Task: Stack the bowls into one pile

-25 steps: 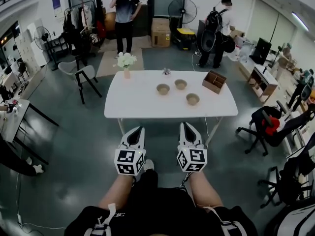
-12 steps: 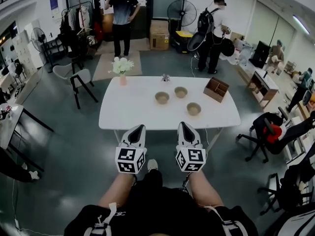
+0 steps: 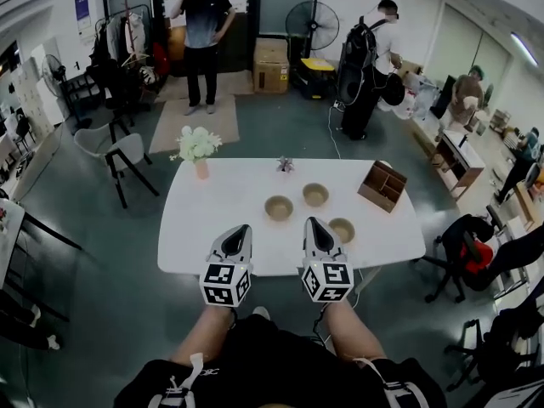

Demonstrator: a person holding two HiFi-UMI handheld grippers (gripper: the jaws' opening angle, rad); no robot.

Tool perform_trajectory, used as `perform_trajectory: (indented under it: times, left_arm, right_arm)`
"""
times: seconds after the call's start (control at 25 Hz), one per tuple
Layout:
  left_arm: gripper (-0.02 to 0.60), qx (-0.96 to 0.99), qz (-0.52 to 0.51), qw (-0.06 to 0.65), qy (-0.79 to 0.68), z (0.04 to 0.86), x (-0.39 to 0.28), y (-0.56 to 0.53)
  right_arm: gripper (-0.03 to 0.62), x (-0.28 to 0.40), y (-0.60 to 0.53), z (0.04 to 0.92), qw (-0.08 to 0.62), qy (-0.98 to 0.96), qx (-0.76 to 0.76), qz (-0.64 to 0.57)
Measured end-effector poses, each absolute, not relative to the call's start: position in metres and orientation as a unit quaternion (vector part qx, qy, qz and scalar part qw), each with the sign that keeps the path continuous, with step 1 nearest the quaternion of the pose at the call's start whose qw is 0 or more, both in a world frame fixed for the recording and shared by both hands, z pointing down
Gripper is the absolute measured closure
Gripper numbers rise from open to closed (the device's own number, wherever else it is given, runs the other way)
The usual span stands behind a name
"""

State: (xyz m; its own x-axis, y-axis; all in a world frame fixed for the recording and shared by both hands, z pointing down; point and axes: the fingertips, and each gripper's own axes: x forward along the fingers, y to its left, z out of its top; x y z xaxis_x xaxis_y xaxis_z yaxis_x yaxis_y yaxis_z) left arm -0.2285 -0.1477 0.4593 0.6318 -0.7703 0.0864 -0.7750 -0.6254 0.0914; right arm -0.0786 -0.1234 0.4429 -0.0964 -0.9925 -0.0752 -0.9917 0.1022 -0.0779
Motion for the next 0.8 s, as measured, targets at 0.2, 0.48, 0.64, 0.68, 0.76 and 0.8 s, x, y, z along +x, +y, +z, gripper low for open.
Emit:
perform_trajectory:
  times: [0.2, 0.48, 0.64, 0.68, 0.76, 0.8]
  left_arm:
    - [0.571, 0.903, 0.025, 0.054, -0.426, 0.448, -0.2, -0.259]
    - [0.571, 0.903, 0.043, 0.061, -0.423, 0.429, -0.171, -0.358]
    - [0.571, 0.898, 0.05, 0.066, -0.432, 0.437, -0.159, -0.384]
    - [0.571, 0.896, 0.052, 0.069, -0.436, 0.441, -0.156, -0.388]
    - [0.571, 0.891, 0.057, 0.077, -0.444, 0.446, -0.151, -0.394]
    - [0.571, 0.889, 0.058, 0.08, -0.448, 0.446, -0.149, -0.396]
  right_arm:
    - [0.579, -0.054, -0.233, 0.433, 0.053, 0.742, -0.668, -0.004]
    - [0.579, -0.027, -0.33, 0.418, 0.056, 0.743, -0.666, -0.021]
    - [0.579, -0.013, -0.361, 0.429, 0.053, 0.75, -0.659, -0.034]
    - [0.579, -0.011, -0.366, 0.431, 0.05, 0.753, -0.655, -0.036]
    - [0.579, -0.007, -0.375, 0.431, 0.044, 0.761, -0.646, -0.038]
    - [0.579, -0.005, -0.38, 0.43, 0.043, 0.766, -0.64, -0.038]
